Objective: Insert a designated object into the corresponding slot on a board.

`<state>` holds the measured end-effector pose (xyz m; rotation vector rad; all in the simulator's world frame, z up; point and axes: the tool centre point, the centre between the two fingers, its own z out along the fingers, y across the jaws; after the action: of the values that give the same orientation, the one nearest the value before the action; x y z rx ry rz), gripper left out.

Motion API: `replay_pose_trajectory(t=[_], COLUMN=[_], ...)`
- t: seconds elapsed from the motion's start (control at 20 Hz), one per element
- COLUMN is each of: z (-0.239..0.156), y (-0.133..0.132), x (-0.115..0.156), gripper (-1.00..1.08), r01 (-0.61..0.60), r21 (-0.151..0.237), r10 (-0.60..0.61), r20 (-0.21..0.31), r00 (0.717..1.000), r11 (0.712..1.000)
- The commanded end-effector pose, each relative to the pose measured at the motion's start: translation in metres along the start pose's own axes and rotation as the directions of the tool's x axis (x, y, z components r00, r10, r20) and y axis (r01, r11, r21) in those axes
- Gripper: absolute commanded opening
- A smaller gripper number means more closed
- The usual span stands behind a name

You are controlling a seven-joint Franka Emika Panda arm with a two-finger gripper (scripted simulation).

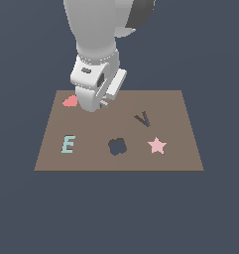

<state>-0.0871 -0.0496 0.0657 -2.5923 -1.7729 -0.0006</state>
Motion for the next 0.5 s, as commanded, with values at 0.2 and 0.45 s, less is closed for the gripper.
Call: replay_pose_trajectory(t=[0.2, 0.45], z=[0.010, 0.015], y=[0.000, 0.001], x=[-0.010, -0.014], gripper=[1.00, 1.00], r01=[0.115, 0.164], r21=[0.000, 0.000], r10=[-0.115, -0.164], r20=[0.000, 0.000], r00=[0.993, 0.986], r11=[0.993, 0.986])
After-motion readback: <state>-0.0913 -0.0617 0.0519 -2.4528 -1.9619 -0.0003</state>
